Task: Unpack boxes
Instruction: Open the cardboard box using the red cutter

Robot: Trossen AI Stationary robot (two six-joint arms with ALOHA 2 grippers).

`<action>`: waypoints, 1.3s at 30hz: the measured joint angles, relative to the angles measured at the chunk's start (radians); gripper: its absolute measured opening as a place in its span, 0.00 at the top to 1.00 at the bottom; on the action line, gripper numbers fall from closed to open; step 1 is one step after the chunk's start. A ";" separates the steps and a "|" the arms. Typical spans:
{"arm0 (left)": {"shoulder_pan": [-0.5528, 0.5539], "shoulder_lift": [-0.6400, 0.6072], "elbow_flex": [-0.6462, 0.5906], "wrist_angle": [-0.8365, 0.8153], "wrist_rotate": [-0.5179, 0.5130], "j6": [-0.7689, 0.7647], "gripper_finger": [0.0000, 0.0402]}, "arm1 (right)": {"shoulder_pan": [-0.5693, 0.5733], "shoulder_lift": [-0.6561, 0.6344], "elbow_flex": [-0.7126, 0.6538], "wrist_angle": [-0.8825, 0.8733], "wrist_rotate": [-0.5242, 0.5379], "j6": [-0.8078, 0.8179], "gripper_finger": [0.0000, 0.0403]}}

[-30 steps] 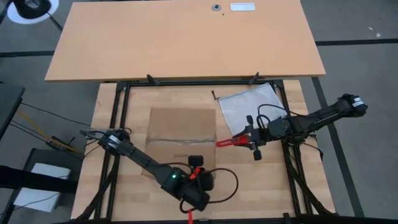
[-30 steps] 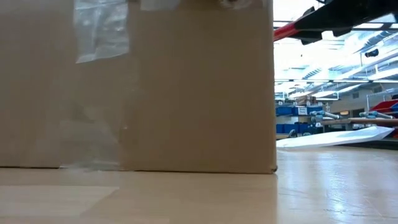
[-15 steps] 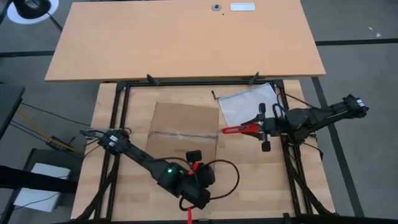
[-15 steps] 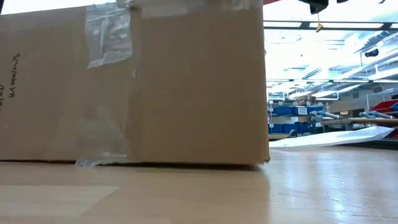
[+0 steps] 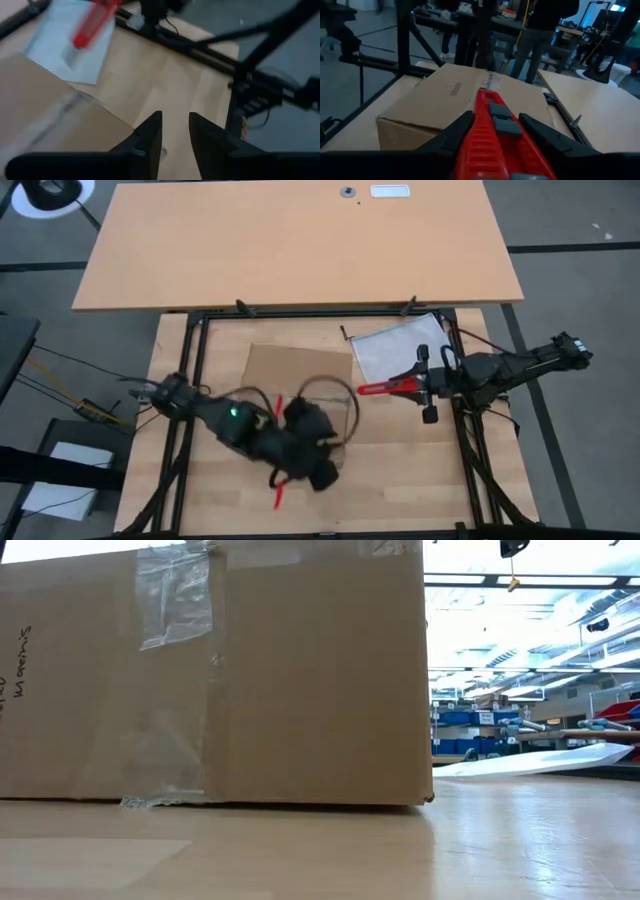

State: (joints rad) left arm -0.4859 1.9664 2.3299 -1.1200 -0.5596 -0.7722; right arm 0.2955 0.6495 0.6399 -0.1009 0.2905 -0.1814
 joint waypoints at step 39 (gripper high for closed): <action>0.421 -0.055 -0.464 0.729 0.843 0.010 0.48 | 0.111 0.101 0.000 0.163 -0.044 -0.128 0.63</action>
State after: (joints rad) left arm -0.0650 1.9118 1.8664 -0.3911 0.2832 -0.7618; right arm 0.4065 0.7506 0.6395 0.0621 0.2461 -0.3096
